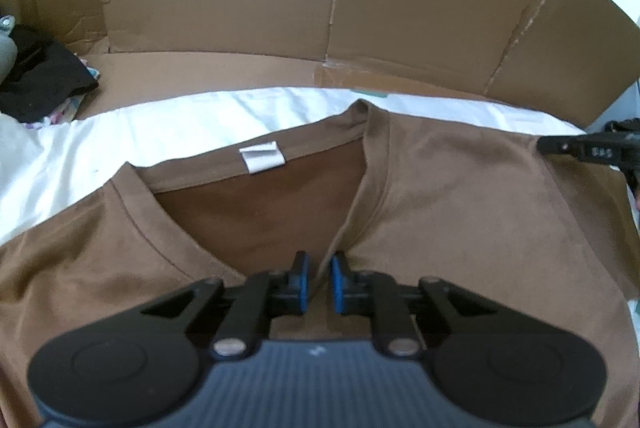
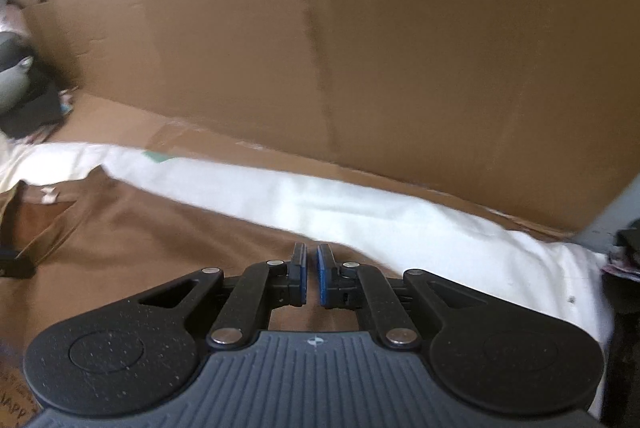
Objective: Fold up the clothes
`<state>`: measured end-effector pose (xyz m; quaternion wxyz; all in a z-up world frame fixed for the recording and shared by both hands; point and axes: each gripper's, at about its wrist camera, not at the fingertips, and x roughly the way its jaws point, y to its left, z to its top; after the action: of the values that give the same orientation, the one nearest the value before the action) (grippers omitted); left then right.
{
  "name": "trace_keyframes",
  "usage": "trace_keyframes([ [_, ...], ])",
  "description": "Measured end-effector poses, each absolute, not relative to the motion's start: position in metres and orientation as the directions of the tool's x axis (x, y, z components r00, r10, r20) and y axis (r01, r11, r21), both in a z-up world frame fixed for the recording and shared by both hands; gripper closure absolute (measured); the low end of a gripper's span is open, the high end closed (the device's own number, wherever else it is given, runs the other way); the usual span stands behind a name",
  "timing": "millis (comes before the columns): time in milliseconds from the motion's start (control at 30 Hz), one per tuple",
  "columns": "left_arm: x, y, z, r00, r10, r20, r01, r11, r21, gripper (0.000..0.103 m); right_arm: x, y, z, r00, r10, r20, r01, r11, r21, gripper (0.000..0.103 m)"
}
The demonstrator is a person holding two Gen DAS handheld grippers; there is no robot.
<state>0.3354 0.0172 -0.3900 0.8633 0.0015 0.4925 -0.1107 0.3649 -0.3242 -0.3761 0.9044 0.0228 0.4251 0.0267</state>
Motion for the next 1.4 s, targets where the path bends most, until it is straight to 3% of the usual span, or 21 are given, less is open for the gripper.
trace_keyframes([
  [200, 0.333, 0.017, -0.389, 0.485, -0.181, -0.856, 0.206, 0.974, -0.09, 0.098, 0.383, -0.332, -0.391, 0.606, 0.078, -0.792, 0.021, 0.993, 0.114, 0.099],
  [367, 0.331, 0.018, -0.385, 0.503, -0.176, -0.846, 0.201, 0.976, -0.083, 0.097, 0.388, -0.331, -0.389, 0.604, 0.066, -0.794, 0.041, 0.993, 0.114, 0.099],
  [467, 0.33, 0.019, -0.382, 0.517, -0.173, -0.838, 0.195, 0.977, -0.081, 0.086, 0.373, -0.33, -0.381, 0.621, 0.051, -0.782, 0.067, 0.991, 0.118, 0.091],
  [567, 0.327, 0.019, -0.376, 0.537, -0.176, -0.825, 0.194, 0.978, -0.082, 0.064, 0.344, -0.324, -0.375, 0.637, 0.031, -0.77, 0.04, 0.996, 0.074, 0.083],
  [600, 0.325, 0.018, -0.374, 0.548, -0.177, -0.818, 0.197, 0.977, -0.079, 0.061, 0.334, -0.323, -0.373, 0.645, 0.032, -0.764, 0.021, 0.998, 0.059, 0.081],
  [1100, 0.301, -0.004, -0.371, 0.537, -0.241, -0.808, 0.261, 0.959, -0.113, 0.059, 0.256, -0.346, -0.378, 0.596, -0.031, -0.802, 0.075, 0.997, 0.017, 0.08],
  [1400, 0.283, 0.004, -0.376, 0.516, -0.242, -0.821, 0.273, 0.956, -0.11, 0.059, 0.225, -0.371, -0.38, 0.562, -0.161, -0.812, 0.164, 0.983, -0.081, 0.084],
])
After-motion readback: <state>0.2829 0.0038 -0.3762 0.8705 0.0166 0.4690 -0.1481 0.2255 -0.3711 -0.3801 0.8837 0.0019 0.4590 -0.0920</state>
